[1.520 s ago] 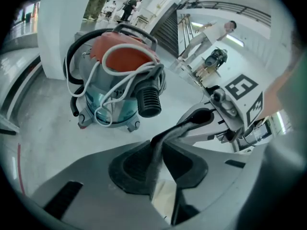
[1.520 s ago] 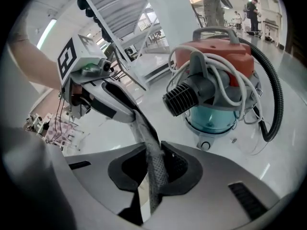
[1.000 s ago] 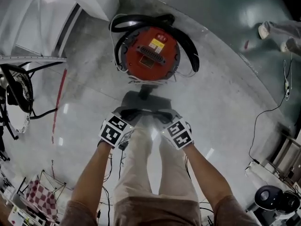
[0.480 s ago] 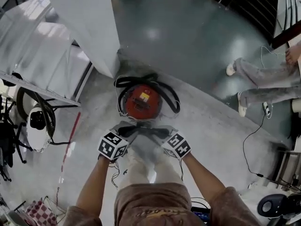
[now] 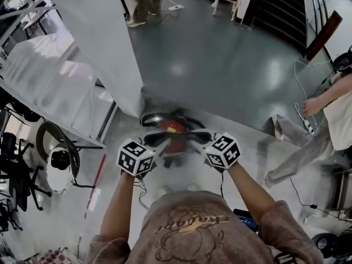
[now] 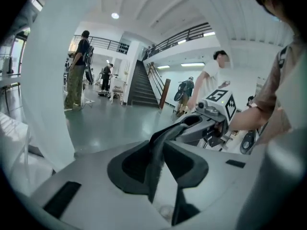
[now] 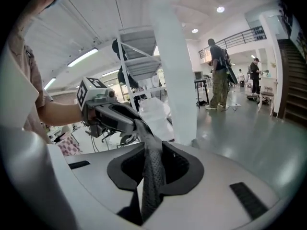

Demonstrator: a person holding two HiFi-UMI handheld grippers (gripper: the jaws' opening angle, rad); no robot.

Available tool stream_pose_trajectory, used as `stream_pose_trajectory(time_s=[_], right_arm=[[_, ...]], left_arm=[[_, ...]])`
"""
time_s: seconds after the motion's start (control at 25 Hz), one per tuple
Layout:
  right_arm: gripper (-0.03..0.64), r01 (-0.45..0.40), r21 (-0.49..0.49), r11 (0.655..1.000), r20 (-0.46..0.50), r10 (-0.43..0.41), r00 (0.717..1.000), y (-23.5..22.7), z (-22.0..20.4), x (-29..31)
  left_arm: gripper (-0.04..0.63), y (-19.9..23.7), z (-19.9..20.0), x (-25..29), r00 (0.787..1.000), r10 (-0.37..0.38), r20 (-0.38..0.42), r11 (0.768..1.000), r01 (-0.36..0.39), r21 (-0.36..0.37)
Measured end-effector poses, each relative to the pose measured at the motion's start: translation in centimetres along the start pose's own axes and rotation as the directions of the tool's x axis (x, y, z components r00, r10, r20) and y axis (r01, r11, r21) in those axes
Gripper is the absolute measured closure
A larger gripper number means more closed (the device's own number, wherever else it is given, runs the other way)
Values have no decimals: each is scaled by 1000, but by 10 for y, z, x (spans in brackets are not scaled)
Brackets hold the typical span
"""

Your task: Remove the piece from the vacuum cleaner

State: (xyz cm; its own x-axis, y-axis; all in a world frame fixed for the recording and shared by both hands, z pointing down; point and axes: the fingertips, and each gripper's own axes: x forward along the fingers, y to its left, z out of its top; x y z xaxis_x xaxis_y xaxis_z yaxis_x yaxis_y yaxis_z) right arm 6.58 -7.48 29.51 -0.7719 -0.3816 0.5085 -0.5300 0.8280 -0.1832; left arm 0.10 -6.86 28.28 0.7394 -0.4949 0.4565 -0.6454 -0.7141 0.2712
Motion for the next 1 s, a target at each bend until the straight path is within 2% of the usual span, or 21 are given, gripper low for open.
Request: stream_pose_trajectory(time_s=[0.2, 0.4, 0.6, 0.72, 1.0], right_arm=[[551, 51, -26, 998, 107, -48, 993, -1, 49, -24], [548, 89, -13, 996, 188, -85, 979, 5, 74, -45], [548, 118, 32, 992, 268, -122, 956, 11, 64, -61], [548, 131, 59, 990, 291, -143, 946, 11, 49, -57], [548, 99, 83, 992, 257, -117, 959, 12, 12, -40]], left_arm=[[502, -8, 42, -17, 995, 2, 101, 999, -7, 41], [503, -20, 65, -31, 983, 14, 181, 1000, -13, -6], [505, -37, 65, -31, 972, 11, 235, 999, -21, 40], [509, -37, 52, -26, 969, 27, 247, 999, -37, 36], [514, -35, 13, -15, 974, 54, 218, 999, -54, -8]])
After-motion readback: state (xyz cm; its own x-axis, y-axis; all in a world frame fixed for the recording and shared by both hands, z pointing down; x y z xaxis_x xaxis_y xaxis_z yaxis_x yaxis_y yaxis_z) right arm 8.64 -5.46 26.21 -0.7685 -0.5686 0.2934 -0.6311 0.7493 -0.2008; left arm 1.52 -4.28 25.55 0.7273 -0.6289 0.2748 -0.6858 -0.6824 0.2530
